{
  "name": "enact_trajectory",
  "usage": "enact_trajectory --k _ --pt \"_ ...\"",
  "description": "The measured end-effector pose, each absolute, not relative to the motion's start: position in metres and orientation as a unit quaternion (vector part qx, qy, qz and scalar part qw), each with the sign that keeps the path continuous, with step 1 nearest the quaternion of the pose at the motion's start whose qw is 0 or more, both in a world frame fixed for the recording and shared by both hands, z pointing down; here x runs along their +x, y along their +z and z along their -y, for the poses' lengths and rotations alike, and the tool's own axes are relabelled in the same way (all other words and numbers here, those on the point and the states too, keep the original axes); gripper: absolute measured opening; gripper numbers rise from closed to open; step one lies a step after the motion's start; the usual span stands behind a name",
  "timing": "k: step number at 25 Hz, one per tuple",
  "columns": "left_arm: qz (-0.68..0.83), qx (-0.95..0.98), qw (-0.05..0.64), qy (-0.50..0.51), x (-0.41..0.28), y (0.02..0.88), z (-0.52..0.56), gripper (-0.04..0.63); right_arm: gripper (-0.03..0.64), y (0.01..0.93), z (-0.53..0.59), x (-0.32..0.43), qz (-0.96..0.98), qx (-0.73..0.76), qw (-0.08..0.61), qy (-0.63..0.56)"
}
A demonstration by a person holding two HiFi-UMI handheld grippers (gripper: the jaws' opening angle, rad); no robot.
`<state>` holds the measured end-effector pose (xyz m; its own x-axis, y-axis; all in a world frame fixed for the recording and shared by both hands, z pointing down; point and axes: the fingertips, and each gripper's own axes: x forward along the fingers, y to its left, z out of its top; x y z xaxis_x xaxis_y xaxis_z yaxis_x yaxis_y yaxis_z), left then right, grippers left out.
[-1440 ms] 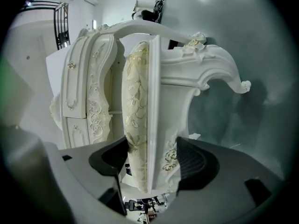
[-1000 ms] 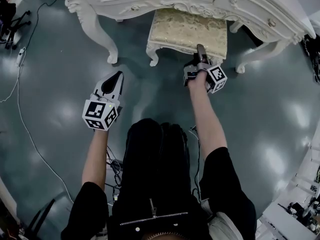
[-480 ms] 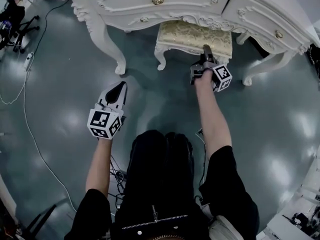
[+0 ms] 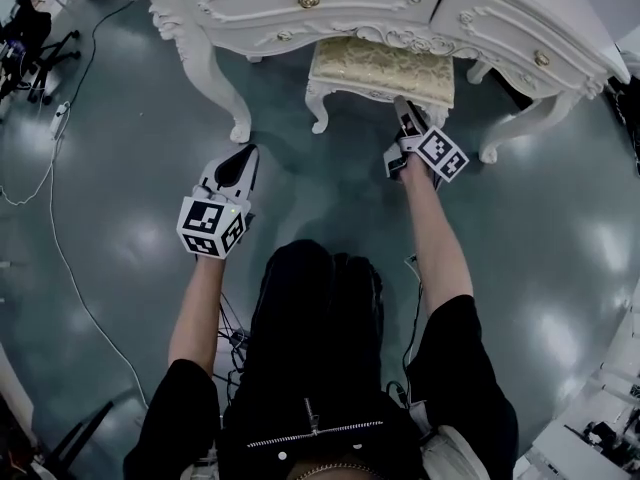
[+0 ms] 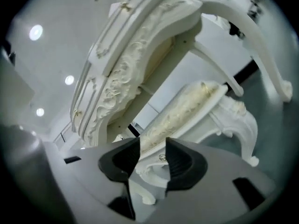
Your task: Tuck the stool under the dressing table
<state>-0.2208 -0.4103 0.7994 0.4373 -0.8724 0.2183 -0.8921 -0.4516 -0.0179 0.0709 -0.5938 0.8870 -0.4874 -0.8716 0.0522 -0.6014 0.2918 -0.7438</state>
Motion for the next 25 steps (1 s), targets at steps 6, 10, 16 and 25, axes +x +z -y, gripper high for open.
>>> enact_trajectory --k 6,10,16,25 --pt "0.503 0.859 0.045 0.087 -0.196 0.746 0.408 0.021 0.006 0.849 0.545 0.076 -0.828 -0.502 0.025 -0.247" --pt "0.497 0.861 0.046 0.1 -0.183 0.694 0.398 0.021 0.005 0.803 0.503 0.062 -0.841 -0.505 -0.072 -0.181" --pt "0.471 0.873 0.048 0.115 -0.156 0.583 0.368 0.021 0.005 0.687 0.436 0.045 -0.849 -0.495 -0.124 -0.141" --pt "0.455 0.882 0.051 0.111 -0.122 0.399 0.325 0.021 0.005 0.481 0.361 0.063 -0.844 -0.511 -0.097 -0.131"
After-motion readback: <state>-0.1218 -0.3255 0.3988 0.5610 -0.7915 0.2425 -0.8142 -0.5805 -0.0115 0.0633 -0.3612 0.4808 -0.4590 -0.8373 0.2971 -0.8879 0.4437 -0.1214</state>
